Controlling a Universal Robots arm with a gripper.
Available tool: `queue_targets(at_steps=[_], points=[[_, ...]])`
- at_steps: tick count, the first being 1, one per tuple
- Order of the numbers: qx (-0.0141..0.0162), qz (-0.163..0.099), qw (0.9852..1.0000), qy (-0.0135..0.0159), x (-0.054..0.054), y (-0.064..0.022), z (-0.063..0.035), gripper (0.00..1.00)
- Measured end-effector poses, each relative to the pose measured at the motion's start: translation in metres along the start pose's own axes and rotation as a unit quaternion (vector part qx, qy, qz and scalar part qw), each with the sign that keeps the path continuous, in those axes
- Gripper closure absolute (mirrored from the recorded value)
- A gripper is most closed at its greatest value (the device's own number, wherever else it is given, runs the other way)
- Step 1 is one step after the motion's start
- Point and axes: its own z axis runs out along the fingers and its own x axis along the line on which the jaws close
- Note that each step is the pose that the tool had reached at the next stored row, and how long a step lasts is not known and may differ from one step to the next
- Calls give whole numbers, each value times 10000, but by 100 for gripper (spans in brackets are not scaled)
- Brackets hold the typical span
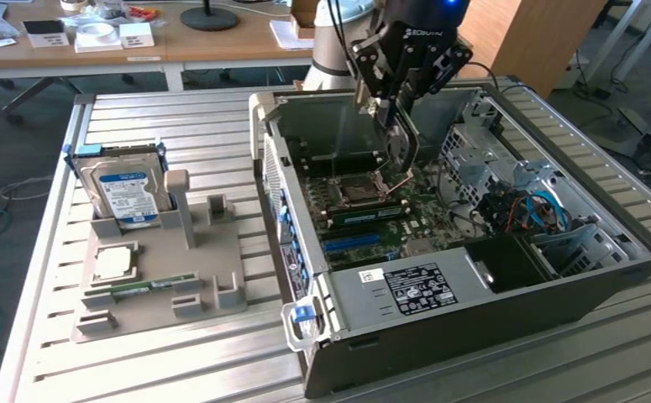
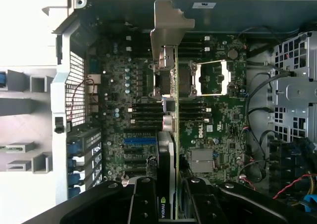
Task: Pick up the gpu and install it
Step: 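Pick up the gpu and move the gpu toward the slot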
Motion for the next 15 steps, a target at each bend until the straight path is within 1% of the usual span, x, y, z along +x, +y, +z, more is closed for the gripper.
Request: queue_targets(at_steps=[9,15], points=[[-1,-1,10000,0,-11,1,1,73],[-1,0,10000,0,-98,4,3,73]])
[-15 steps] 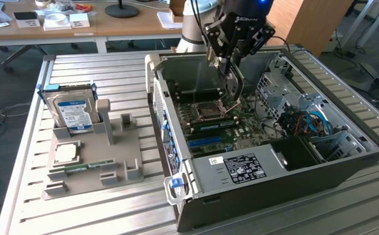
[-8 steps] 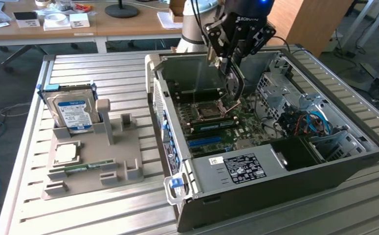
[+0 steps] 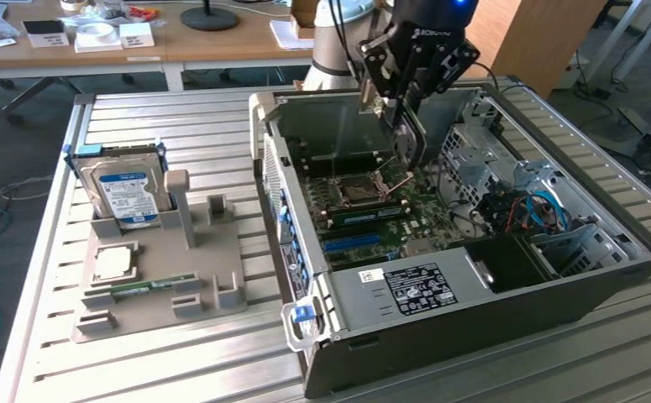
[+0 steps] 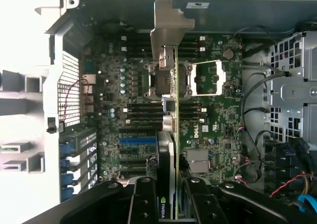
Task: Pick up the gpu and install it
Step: 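Pick up the gpu and move the gpu toward the slot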
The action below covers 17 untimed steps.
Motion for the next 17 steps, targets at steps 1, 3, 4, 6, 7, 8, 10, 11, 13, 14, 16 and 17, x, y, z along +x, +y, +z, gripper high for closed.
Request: queue_targets(at_steps=[1,3,4,6,7,8,10,11,13,14,16,17], points=[[0,0,10000,0,-21,1,0,73],[0,0,10000,0,-70,3,2,73],[0,0,10000,0,-97,3,2,73],[0,0,10000,0,-149,5,3,73],[0,0,10000,0,-172,6,4,73],[0,0,10000,0,-199,7,5,73],[0,0,10000,0,-271,10,7,73],[0,0,10000,0,-312,11,8,73],[0,0,10000,0,-386,14,10,73],[0,0,10000,0,-425,15,11,73],[0,0,10000,0,-496,18,12,73],[0,0,10000,0,-526,19,13,73]])
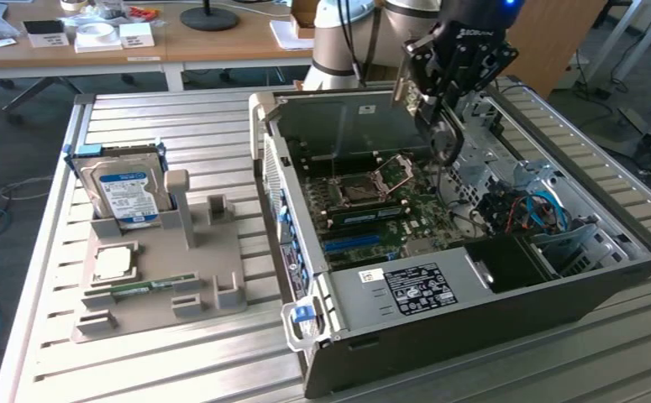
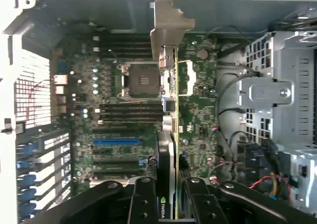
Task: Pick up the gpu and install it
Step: 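Pick up the gpu and move the gpu toward the slot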
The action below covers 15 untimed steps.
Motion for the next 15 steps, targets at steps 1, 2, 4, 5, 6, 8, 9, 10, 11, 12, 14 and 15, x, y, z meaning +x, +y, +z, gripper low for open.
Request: queue_targets(at_steps=[1,2,4,5,6,8,9,10,11,12,14,15], points=[[0,0,10000,0,-31,1,1,73],[0,0,10000,0,-56,2,2,73],[-1,0,10000,0,-102,4,3,73],[-1,0,10000,0,-121,4,3,73],[-1,-1,10000,0,-130,4,3,73],[-2,-1,10000,0,-132,4,4,73],[-2,0,10000,0,-132,5,4,73],[-1,-1,10000,0,-133,5,4,73],[-2,-1,10000,0,-133,5,4,73],[-1,-1,10000,0,-133,5,4,73],[-1,-1,10000,0,-133,5,4,73],[-1,-1,10000,0,-133,5,4,73]])
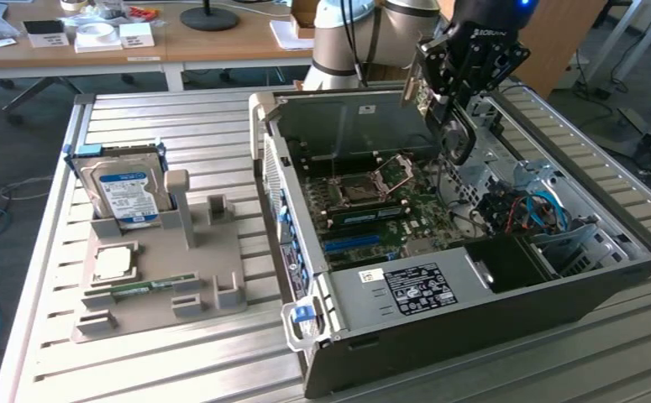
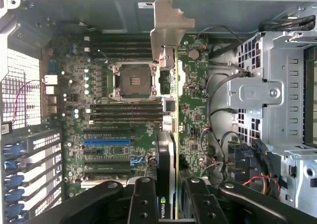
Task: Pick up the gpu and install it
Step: 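Pick up the gpu and move the gpu toward the slot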
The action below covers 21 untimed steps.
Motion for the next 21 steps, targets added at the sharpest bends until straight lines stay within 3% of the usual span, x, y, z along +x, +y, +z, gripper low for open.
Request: queue_targets(at_steps=[7,18,21], points=[[0,-1,10000,0,-29,1,1,73],[-1,-1,10000,0,-323,12,9,73],[-1,-1,10000,0,-344,13,9,73]])
